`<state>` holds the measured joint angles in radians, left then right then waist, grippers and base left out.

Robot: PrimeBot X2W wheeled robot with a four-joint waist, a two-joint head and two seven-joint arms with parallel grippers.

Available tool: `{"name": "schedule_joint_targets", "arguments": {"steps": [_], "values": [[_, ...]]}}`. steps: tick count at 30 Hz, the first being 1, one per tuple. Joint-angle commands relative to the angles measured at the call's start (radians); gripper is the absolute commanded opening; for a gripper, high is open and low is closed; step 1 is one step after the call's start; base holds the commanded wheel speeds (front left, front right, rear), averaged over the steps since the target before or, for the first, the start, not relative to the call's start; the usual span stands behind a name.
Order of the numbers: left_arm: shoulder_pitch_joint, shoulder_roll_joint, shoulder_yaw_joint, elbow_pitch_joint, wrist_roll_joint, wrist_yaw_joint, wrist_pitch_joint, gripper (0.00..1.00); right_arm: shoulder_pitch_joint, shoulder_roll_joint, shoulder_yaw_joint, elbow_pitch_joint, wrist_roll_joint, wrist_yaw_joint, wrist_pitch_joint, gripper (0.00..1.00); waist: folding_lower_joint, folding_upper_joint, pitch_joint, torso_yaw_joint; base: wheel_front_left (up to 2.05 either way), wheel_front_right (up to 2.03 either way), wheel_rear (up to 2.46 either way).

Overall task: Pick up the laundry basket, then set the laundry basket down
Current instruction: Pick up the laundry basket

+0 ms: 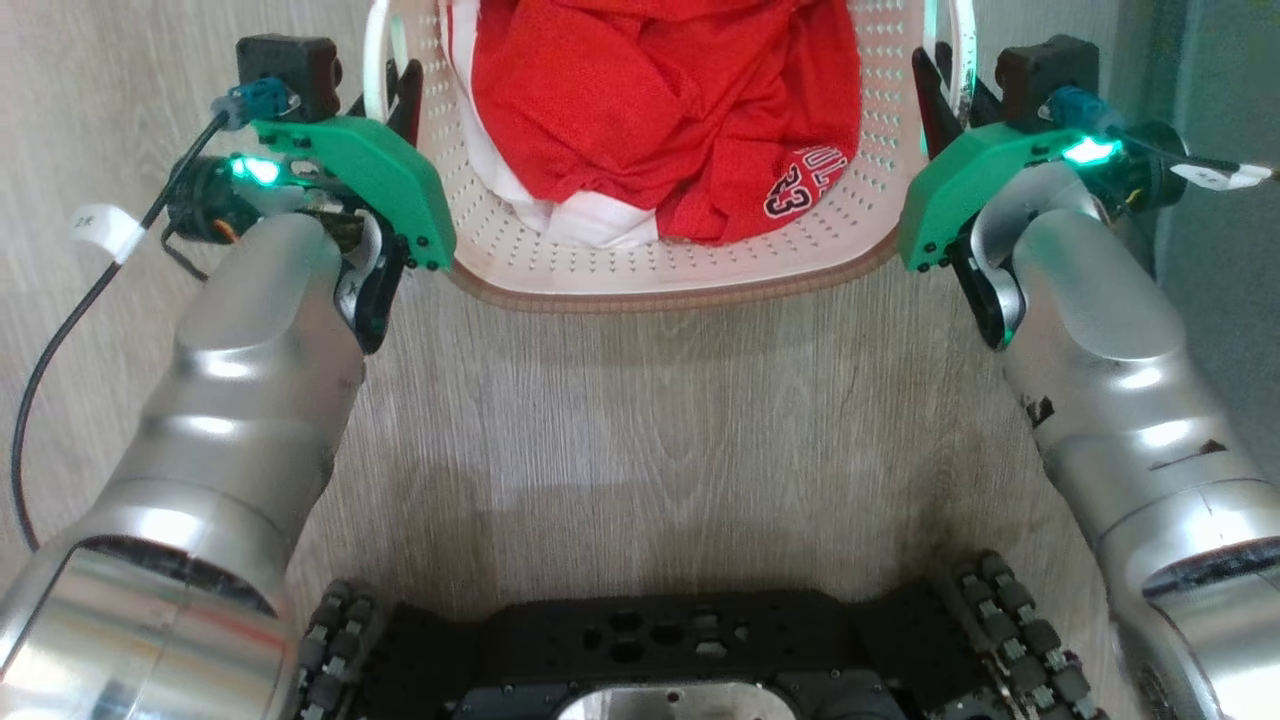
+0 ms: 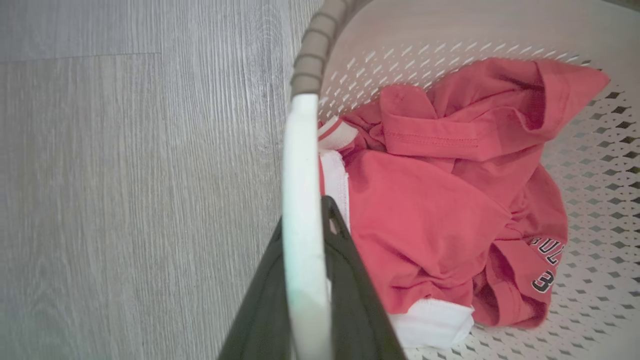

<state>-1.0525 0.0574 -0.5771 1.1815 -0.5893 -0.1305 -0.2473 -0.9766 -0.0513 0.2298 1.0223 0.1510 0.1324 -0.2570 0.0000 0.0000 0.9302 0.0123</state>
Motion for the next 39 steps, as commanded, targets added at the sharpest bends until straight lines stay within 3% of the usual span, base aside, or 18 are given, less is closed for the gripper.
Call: {"name": "schedule_joint_targets", "arguments": {"steps": [1,15,39], "values": [[0.008,0.05,-0.01,-0.009,-0.019,0.0,0.004,0.0,0.034,0.001,0.017,0.002,0.007,-0.002,-0.005,0.0,0.0,0.0,-0.027,0.003,0.0,0.0,0.0],[0.065,0.096,-0.14,-0.051,-0.243,0.0,0.161,0.0,0.024,0.001,0.132,0.15,0.108,-0.002,0.034,0.0,0.0,0.0,-0.227,-0.01,0.0,0.0,0.0],[0.173,0.175,-0.251,-0.033,-0.484,0.0,0.389,0.0,0.089,0.001,0.361,0.164,0.393,-0.002,0.34,0.0,0.0,0.0,-0.579,-0.053,0.0,0.0,0.0]]}}
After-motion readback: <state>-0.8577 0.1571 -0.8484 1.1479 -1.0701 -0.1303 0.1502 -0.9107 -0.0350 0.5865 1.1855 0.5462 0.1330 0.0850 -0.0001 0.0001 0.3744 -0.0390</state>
